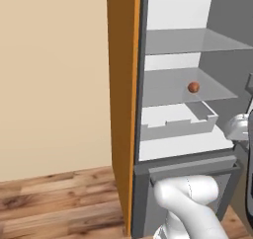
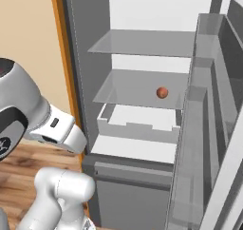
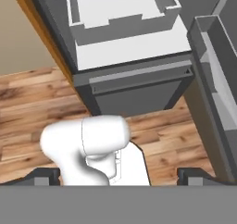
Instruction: Grab the lemon and onion from the fridge, place them in the blender, close the lid, and turn on the blender to create a marinade.
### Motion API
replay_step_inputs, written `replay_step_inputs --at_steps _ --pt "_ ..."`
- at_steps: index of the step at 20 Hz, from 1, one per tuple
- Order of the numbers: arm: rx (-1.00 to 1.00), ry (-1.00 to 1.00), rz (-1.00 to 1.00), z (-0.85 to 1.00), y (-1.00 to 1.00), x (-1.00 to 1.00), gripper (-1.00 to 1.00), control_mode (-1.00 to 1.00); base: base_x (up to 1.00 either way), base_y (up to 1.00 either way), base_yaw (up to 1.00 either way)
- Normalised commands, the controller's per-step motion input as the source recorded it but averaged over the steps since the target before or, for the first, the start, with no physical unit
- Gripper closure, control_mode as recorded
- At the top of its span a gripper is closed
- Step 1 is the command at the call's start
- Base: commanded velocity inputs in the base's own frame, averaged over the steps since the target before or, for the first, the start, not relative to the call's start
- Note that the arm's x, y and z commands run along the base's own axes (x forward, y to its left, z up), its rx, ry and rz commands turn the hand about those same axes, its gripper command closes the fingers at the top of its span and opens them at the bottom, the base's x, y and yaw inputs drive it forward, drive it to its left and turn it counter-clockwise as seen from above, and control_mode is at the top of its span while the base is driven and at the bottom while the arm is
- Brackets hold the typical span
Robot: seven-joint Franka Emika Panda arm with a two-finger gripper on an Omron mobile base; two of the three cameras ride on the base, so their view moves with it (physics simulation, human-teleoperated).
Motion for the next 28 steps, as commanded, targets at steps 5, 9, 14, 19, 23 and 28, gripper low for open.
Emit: replay_step_inputs --at_steps 5,9,14,19,23,28 --pt "0.0 0.0 0.0 0.0 0.0 0.0 -1.0 1.0 0.31 -0.27 -0.05" --pt "0.0 0.0 0.0 0.0 0.0 0.0 -1.0 1.0 0.34 -0.26 -0.05" --pt "0.0 0.0 0.0 0.0 0.0 0.0 -1.0 1.0 0.35 -0.33 -0.04" --pt "0.0 0.0 -0.01 -0.04 -0.32 0.31 -1.0 -1.0 0.13 -0.2 -0.01" --pt "0.0 0.0 0.0 -0.19 -0.23 0.98 -1.0 -1.0 0.0 0.0 0.0" --pt "0.0 0.0 0.0 -0.23 -0.18 1.0 -1.0 -1.0 0.0 0.0 0.0"
